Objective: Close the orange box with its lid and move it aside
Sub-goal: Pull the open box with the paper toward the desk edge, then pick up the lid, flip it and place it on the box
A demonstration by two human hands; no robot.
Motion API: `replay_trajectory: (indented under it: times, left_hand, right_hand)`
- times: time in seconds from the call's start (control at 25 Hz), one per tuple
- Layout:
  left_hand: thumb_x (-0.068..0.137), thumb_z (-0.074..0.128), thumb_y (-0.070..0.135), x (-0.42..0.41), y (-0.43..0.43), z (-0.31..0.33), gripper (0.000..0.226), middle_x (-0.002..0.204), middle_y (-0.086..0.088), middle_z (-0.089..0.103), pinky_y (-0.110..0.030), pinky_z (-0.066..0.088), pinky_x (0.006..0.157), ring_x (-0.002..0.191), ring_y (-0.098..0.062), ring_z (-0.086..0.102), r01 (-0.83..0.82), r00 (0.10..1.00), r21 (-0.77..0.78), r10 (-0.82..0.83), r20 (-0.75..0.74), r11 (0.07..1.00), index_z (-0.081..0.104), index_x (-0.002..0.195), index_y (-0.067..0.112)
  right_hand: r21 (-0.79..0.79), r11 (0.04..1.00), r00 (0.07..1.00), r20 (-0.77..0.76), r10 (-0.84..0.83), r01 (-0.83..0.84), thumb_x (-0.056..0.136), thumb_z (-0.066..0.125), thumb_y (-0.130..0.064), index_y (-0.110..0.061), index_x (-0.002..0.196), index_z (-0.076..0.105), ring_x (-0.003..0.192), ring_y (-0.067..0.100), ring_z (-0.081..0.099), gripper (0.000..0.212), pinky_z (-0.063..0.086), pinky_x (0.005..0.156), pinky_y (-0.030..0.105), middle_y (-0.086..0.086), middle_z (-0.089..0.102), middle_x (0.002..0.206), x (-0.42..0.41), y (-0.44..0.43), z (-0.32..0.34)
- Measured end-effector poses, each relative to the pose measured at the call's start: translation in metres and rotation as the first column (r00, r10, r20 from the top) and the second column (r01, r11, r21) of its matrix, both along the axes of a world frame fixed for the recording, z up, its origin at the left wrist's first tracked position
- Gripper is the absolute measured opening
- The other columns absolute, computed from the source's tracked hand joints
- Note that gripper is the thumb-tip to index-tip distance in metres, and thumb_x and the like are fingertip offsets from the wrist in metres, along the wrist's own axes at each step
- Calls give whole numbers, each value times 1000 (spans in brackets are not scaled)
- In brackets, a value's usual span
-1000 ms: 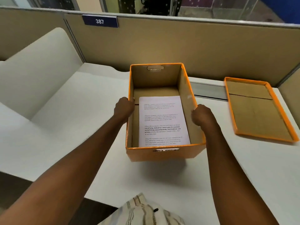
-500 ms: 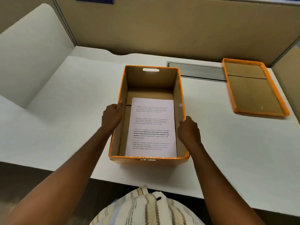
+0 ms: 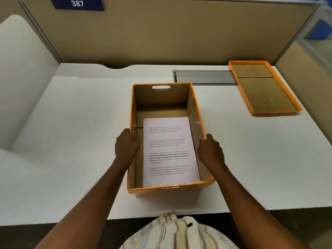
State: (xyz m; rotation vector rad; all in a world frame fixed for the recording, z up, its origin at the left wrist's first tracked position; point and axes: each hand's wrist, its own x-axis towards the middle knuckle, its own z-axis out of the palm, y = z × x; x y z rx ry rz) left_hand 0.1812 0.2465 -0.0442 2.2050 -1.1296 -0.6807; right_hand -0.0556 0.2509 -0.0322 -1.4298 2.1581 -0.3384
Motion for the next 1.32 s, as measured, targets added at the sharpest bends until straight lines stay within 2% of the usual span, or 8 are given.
replay_trajectory:
  times: [0.12, 0.24, 0.44, 0.68, 0.84, 1.04, 1.2, 1.32]
  left_hand:
    - [96, 35, 52, -1, 1, 2, 60, 110, -22, 66, -43, 50, 80, 98, -37, 64, -16, 993, -24, 19, 116, 1000, 57, 109, -2]
    - [93, 39, 54, -5, 1, 7, 62, 111, -23, 65, -47, 50, 81, 101, -39, 61, 51, 957, -90, -23, 289, 995, 58, 108, -3]
    - [93, 41, 53, -22, -2, 20, 63, 138, -27, 47, -56, 35, 105, 131, -44, 39, 167, 892, -88, -112, 439, 982, 50, 125, -1]
    - [95, 48, 41, -128, -35, 54, 43, 113, -14, 66, -40, 45, 88, 107, -29, 59, 295, 948, -265, -246, 204, 918, 62, 111, 5]
    - [96, 50, 33, -214, -66, 58, 34, 90, -11, 71, -32, 45, 72, 84, -24, 62, 458, 886, -304, -399, 237, 835, 69, 93, 5]
    - [98, 47, 31, -316, -117, 43, 35, 85, -4, 67, -23, 39, 66, 76, -16, 57, 491, 871, -116, -491, 34, 863, 67, 95, 2]
    - [97, 46, 30, -363, -161, 6, 40, 91, -16, 72, -33, 46, 75, 83, -27, 64, 460, 882, 55, -450, -136, 886, 66, 90, -4]
    - [96, 50, 26, -385, -186, -21, 32, 87, -18, 69, -31, 47, 64, 68, -24, 59, 391, 866, 170, -299, -400, 904, 63, 86, -1]
  right_hand:
    - [-21, 1000, 1000, 14, -14, 14, 98, 43, -30, -7, 120, 48, 100, 35, 65, 33, 52, 78, 38, 16, 66, 114, 2, 1, -1]
    - [-19, 1000, 999, 38, -14, 15, 97, 43, -35, -7, 125, 45, 104, 35, 64, 40, 52, 82, 40, 17, 64, 119, 1, 1, -2]
    - [-122, 988, 982, 176, -70, 93, 91, 40, -55, -12, 137, 41, 126, 30, 51, 63, 45, 102, 49, 10, 51, 140, -10, -6, -3]
    - [-193, 978, 982, 184, -37, 73, 94, 39, -52, -11, 131, 46, 122, 29, 52, 55, 46, 100, 48, 10, 50, 135, -66, -44, -10]
    - [-163, 986, 991, 131, -12, 34, 94, 40, -50, -11, 131, 45, 121, 31, 52, 54, 44, 99, 48, 11, 50, 135, -122, -72, -25]
    - [-83, 996, 995, 93, -33, 41, 94, 41, -49, -10, 133, 44, 123, 31, 51, 55, 42, 99, 47, 12, 49, 136, -194, -110, -45]
    - [-73, 995, 997, 40, -70, 73, 95, 41, -46, -7, 130, 46, 122, 33, 49, 52, 42, 96, 48, 12, 46, 137, -240, -143, -58]
    - [-122, 988, 995, -19, -98, 95, 95, 43, -40, -4, 124, 50, 122, 35, 46, 47, 41, 94, 49, 10, 39, 143, -277, -171, -70]
